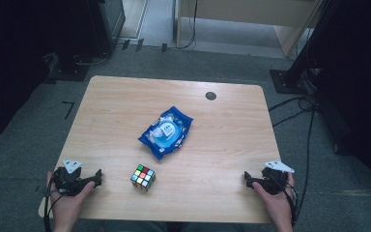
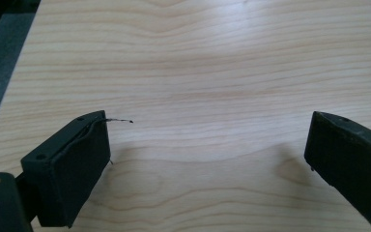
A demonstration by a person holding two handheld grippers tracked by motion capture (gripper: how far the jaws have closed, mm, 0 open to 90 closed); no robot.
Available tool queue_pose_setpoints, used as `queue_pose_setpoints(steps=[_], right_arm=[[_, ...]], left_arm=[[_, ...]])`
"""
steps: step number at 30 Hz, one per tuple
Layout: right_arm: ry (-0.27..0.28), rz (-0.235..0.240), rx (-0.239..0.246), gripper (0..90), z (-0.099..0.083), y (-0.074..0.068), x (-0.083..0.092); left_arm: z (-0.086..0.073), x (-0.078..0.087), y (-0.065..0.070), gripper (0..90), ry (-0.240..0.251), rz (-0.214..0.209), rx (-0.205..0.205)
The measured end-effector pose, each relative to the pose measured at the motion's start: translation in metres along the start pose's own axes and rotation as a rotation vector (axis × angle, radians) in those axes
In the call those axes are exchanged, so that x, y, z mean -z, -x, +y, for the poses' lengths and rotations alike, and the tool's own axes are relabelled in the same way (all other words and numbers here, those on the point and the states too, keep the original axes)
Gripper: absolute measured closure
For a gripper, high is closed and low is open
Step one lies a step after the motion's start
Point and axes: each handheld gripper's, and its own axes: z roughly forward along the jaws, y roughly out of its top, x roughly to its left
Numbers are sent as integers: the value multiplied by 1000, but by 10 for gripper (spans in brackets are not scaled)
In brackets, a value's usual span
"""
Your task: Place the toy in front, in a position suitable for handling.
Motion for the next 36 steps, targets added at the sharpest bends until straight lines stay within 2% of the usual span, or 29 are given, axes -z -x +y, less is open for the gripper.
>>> queue_pose_setpoints(steps=[4,5,6,7,9,10,11,13,14,15,16,17,18,19,20,21,22,23,24,25,27,29,31,32,33,36], right_arm=[[8,-18,9,88,1,-5,4],[28,21,20,88,2,-13,8],[28,21,20,88,2,-13,8],[51,55,40,88,4,-23,10],[66,73,61,88,6,-35,13],[66,73,61,88,6,-35,13],[77,100,80,88,9,-49,15],[83,107,87,88,11,-54,15],[91,132,116,89,14,-68,16],[92,137,127,88,15,-74,17],[94,143,139,88,16,-79,17],[94,143,139,88,16,-79,17],[93,152,158,88,17,-87,16],[93,152,158,88,17,-87,16],[90,153,162,88,17,-90,15],[88,157,157,88,16,-91,15],[87,161,151,88,16,-91,15],[84,163,145,88,16,-90,14],[81,163,142,88,15,-89,13],[76,165,142,88,15,-89,13],[68,166,145,88,14,-88,12],[68,166,148,88,14,-88,12],[63,164,149,88,14,-88,11],[63,164,149,88,14,-88,11],[62,165,144,88,14,-88,10],[61,168,148,88,14,-88,9]], left_arm=[[2,6,12,23,35,-24,-23],[3,7,17,23,46,-36,-43],[3,7,17,23,46,-36,-43],[3,6,20,23,47,-39,-54],[3,3,23,24,35,-45,-62],[3,3,23,24,35,-45,-62],[3,2,25,24,30,-54,-59],[2,3,27,42,32,-57,-68],[2,6,30,50,38,-73,-76],[1,8,31,52,46,-97,-76],[1,11,33,52,53,-130,-77],[1,11,33,54,53,-130,-77],[0,18,37,59,73,-198,-82],[0,18,37,59,73,-198,-82],[0,25,43,59,94,-245,-87],[1,27,47,59,105,-268,-92],[1,27,47,59,105,-268,-92],[2,33,56,59,124,-318,-106],[2,33,56,58,124,-318,-106],[2,37,66,59,136,-364,-138],[1,40,76,59,138,-401,-168],[0,40,81,59,136,-414,-177],[-2,41,95,58,124,-441,-200],[-2,41,95,58,124,-441,-200],[-5,40,105,58,113,-445,-219],[-6,37,112,58,98,-446,-217]])
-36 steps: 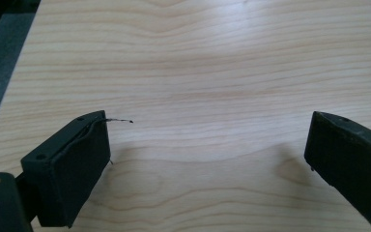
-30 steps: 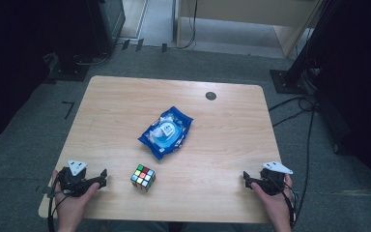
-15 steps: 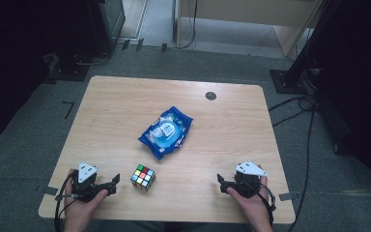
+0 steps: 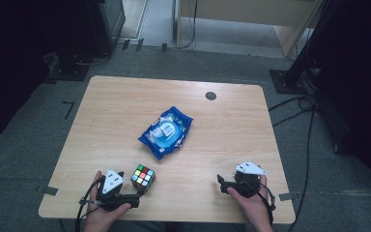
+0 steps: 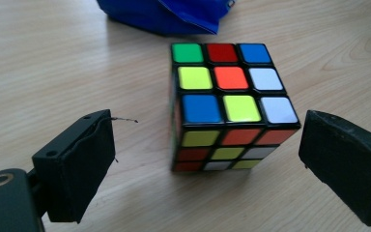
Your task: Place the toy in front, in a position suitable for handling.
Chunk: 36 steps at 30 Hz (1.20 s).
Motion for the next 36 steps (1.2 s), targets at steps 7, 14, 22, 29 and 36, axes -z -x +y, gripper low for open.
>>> queue_pose_setpoints(steps=[7,14,22,29,36], right_arm=[[-4,17,2,88,3,-5,-5],[3,14,6,88,3,-5,-4],[9,10,1,88,4,-4,-3],[6,-2,-10,88,2,1,-2],[4,-14,1,88,0,4,-2]], left_arm=[[2,-24,16,97,-73,73,-20],[9,-34,23,332,-49,113,-64],[42,-58,34,337,11,42,-114],[65,-90,53,337,18,-21,-141],[59,-104,61,337,-17,-53,-172]])
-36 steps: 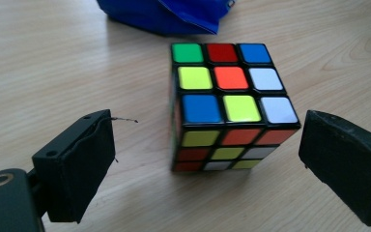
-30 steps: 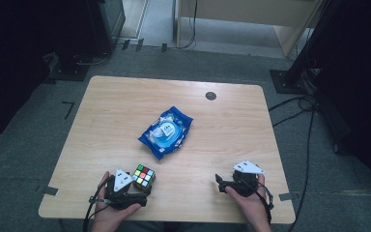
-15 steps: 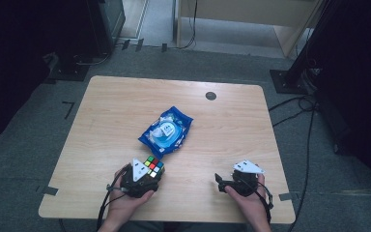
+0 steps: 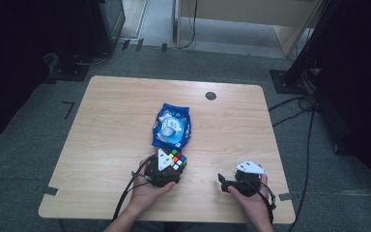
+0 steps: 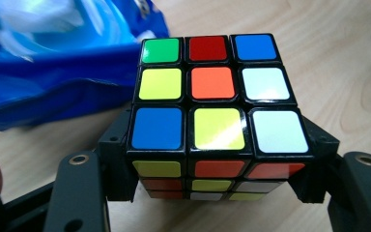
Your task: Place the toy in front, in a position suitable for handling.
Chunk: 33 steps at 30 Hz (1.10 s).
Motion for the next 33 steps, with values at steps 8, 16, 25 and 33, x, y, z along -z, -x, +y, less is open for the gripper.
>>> queue_pose_setpoints(steps=[8,16,25,33], right_arm=[[-7,2,4,88,0,-1,-2],[12,19,10,87,2,-5,0],[64,131,50,80,17,-32,5],[105,221,80,71,34,-55,0]], left_arm=[[-4,-1,0,284,-11,-34,4],[-4,29,-10,117,43,-42,-28],[-42,77,-72,111,53,46,95],[-67,88,-101,112,13,126,154]])
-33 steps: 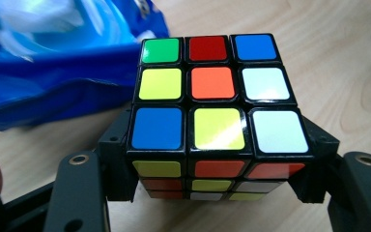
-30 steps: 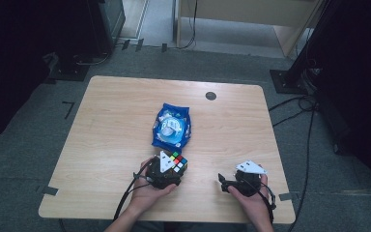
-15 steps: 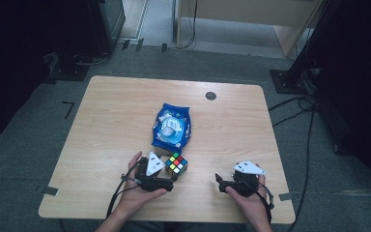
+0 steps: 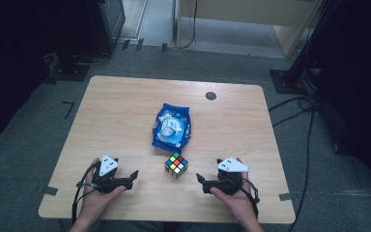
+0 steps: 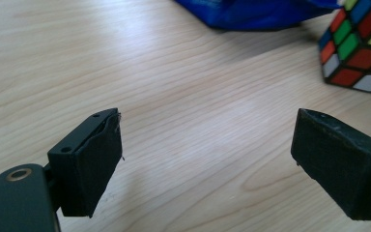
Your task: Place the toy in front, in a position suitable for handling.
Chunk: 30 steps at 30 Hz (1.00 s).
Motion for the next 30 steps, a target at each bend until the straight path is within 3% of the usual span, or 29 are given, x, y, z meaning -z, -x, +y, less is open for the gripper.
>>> queue_pose_setpoints(steps=[5,6,11,12,14,17,19,23,25,30], right_arm=[[11,47,26,69,6,-12,-11],[14,69,47,69,8,-18,-18],[4,106,71,74,10,-33,-38],[-5,107,77,80,11,-36,-43],[-16,104,80,82,11,-38,-47],[-35,100,78,93,12,-43,-61],[-35,66,81,147,12,-46,-70],[-52,18,101,242,10,-50,-79],[-44,18,104,340,9,-51,-81],[-51,32,106,342,10,-51,-78]], left_arm=[[-5,-6,-3,116,-36,28,5],[-5,-8,0,116,-39,40,-16],[-5,-11,3,122,-60,61,-28],[-6,-14,5,122,-87,85,-37],[-6,-16,6,123,-108,102,-43],[-5,-17,7,124,-108,92,-48],[-6,-17,4,124,-118,66,-31],[-6,-18,5,124,-115,64,-36],[-6,-18,5,124,-114,63,-35],[-6,-18,5,124,-114,64,-35]])
